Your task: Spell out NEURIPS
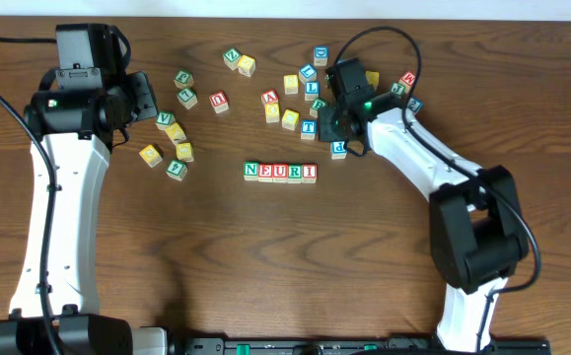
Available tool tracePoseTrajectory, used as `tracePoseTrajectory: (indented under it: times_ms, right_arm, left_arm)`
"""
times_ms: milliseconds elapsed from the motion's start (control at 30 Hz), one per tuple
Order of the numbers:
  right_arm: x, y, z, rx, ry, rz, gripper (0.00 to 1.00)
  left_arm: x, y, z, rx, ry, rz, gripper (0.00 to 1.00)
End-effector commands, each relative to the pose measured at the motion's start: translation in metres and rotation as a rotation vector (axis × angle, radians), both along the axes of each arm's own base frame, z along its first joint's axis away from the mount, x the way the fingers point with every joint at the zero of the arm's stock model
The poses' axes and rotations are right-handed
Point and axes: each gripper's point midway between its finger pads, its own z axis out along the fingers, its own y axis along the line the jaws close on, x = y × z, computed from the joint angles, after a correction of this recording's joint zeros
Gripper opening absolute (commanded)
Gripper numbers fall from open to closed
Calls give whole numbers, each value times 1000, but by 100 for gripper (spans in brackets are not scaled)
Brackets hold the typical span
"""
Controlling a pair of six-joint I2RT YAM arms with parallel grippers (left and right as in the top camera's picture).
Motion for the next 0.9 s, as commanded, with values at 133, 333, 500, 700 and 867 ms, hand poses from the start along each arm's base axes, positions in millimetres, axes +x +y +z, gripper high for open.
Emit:
tracePoseTrajectory:
  times_ms: [133,333,500,700,867]
  right_arm:
    - [-5,11,-12,4,24,159,10]
    - [-3,-12,-16,-102,24,81,7]
    - [-9,-28,-20,-171,56,26,7]
    - [-17,-46,-20,-191,115,-47,7]
    - [-23,-64,-15,-197,178,-121,6]
  left_arm:
    - [3,3,5,2,-13,12,47]
    - [3,3,5,2,-13,12,47]
    - [3,3,5,2,-13,12,47]
    - [3,3,5,2,-13,12,47]
    - [3,3,5,2,-13,12,47]
